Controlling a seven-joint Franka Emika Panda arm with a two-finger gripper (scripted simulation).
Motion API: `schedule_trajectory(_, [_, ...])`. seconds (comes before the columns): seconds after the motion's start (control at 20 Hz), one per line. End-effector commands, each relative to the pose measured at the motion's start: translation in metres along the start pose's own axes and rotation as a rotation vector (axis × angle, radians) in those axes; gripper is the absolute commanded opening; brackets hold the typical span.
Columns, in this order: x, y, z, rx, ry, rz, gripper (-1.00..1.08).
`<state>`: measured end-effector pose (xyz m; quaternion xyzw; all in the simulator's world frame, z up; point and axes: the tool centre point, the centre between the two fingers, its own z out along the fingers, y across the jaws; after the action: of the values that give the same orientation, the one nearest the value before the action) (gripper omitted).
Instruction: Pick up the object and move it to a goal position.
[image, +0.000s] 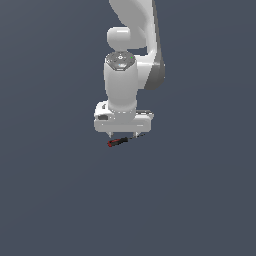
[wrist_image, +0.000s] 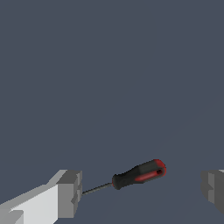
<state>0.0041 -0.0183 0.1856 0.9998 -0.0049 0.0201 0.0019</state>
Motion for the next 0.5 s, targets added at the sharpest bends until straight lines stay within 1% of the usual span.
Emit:
schedule_trajectory(0.0, [-0.001, -0.001, 0.002, 0.001, -0.001, 0.016, 1.0])
schedule_trajectory(0.25, [-0.006, -0.002, 0.01, 0.004, -0.004, 0.08, 1.0])
schedule_trajectory(0.45, [-0.011, -0.005, 0.018, 0.007, -0.008, 0.156, 1.0])
